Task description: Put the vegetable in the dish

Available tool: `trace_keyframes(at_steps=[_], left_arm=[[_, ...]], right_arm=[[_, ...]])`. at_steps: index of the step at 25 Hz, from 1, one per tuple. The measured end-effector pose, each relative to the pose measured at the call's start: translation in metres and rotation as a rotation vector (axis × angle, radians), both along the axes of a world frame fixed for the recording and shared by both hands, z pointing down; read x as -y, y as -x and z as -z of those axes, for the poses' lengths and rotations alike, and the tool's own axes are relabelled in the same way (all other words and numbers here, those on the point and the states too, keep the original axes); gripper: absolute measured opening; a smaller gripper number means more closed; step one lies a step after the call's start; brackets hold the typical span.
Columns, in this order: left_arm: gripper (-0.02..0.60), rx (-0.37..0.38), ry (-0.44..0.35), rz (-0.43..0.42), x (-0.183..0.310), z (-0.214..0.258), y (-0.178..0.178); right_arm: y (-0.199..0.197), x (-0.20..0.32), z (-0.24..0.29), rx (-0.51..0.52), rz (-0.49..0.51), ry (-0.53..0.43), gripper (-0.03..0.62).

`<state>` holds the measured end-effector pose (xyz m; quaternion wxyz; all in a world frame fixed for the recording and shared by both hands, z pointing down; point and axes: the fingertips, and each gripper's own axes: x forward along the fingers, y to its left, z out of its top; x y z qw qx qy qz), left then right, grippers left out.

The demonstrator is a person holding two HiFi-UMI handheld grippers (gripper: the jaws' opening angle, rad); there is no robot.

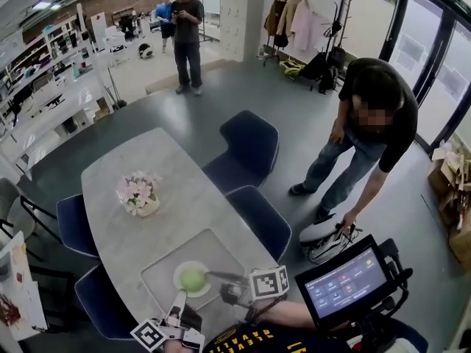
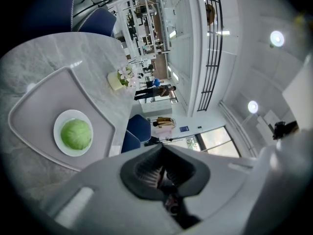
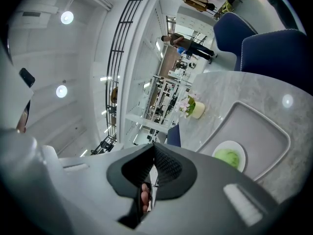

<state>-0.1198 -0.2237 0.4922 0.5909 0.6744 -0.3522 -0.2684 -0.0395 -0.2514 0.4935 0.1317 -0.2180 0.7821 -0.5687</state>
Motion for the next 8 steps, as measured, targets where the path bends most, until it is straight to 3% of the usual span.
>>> trace_keyframes(at_steps=[8], left_arm=[[0.002,-0.012,0.004,-0.005,0.0066,-0.001,-0.0063]], right_arm=[[-0.0073,0.0066,0.0002,-0.004,-0.015,-0.016,0.005]])
